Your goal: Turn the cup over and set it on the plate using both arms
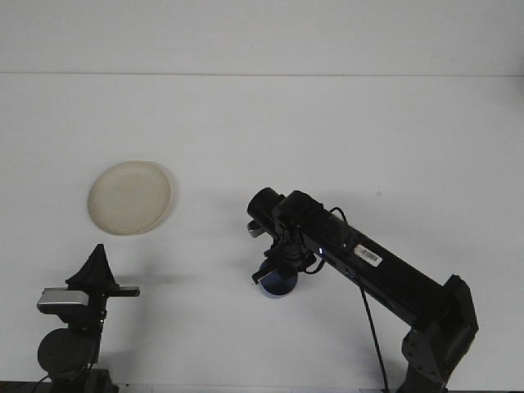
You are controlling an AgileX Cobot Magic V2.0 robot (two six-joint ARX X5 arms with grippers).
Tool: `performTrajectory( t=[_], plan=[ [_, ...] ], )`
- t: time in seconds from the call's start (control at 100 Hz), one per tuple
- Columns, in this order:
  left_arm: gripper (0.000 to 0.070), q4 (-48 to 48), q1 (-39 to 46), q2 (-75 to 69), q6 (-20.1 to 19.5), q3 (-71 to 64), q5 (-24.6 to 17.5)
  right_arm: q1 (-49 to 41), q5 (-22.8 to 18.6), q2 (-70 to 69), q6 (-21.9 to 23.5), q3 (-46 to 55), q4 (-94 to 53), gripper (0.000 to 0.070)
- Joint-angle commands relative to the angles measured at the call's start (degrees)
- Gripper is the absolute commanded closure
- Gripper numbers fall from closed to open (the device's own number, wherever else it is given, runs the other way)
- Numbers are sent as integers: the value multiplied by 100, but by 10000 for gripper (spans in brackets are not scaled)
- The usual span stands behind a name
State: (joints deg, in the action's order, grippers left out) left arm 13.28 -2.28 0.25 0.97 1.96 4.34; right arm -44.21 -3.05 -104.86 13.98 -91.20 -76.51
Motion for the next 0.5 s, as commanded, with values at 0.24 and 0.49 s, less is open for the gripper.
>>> performTrajectory(
  t=[0.24,0.49],
  plan=[
    [689,83,-2,-7,-11,-116,-7,-42,-20,-133,-33,-153,74,560],
    [689,83,-2,-7,-11,-116,-7,-39,-61,-127,-33,-170,50,456]
  ],
)
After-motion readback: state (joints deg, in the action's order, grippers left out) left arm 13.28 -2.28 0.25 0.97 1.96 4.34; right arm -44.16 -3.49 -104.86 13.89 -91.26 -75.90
